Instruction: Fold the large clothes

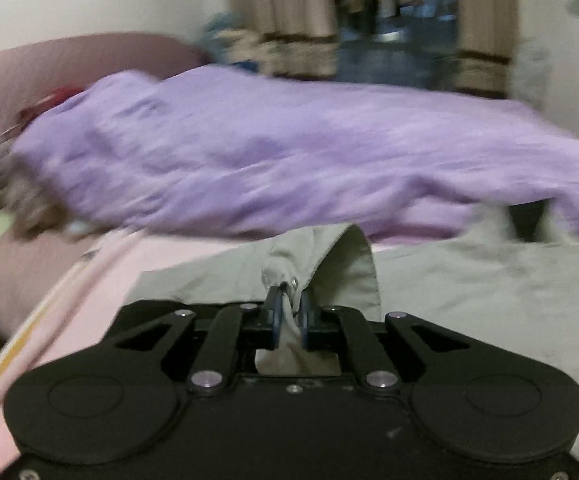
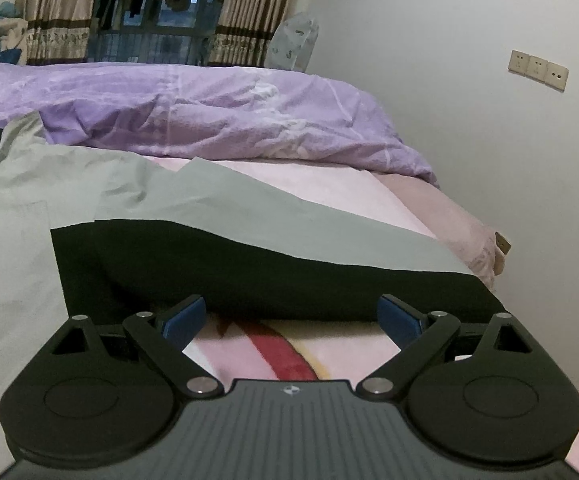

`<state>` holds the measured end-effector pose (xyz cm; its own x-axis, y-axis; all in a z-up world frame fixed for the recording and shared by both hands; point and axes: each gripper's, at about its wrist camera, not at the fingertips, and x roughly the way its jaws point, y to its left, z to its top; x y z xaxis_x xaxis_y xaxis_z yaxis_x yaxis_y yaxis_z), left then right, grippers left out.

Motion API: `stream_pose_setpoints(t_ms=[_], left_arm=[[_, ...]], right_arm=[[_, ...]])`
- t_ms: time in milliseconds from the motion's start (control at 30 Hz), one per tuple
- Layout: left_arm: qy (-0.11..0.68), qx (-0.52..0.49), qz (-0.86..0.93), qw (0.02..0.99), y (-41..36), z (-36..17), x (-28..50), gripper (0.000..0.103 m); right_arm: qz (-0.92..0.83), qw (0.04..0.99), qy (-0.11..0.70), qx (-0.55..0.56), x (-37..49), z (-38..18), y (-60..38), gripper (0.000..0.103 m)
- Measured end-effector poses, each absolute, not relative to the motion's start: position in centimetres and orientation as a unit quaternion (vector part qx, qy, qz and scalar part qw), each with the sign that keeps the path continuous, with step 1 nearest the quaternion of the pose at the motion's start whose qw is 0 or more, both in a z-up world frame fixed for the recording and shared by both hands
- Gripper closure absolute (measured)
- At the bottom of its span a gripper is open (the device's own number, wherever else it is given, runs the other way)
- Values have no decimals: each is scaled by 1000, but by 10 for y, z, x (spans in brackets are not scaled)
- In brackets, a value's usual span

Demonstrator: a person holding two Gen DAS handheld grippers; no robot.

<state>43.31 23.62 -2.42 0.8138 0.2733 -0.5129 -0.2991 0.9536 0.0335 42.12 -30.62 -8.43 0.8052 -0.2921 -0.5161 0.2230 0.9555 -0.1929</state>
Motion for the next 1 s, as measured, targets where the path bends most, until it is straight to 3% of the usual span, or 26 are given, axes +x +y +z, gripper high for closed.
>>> stream_pose_setpoints(t_ms=[267, 300, 600, 667, 733, 900, 1000], left_arm=[[269, -19, -9, 963, 89, -5, 477, 98], [269, -16, -24, 963, 72, -7, 484, 103], [277, 32, -127, 952, -77, -22, 511, 102], [268, 92, -91, 955, -87, -35, 501, 84], [265, 133, -49, 954, -77, -49, 496, 40], [303, 160, 31, 939, -15, -74, 498, 7], [349, 162, 44, 922, 21, -94, 510, 2]], right_arm=[[-152, 956, 245, -56, 422, -86, -326, 0], [-155, 956, 242, -60, 423, -87, -329, 0], [-174, 954, 244, -29, 420, -86, -362, 0], [-176, 954, 244, -20, 418, -88, -368, 0], [-170, 953, 250, -22, 418, -92, -371, 0], [-169, 949, 265, -36, 421, -98, -367, 0], [-166, 950, 264, -32, 420, -95, -365, 0]])
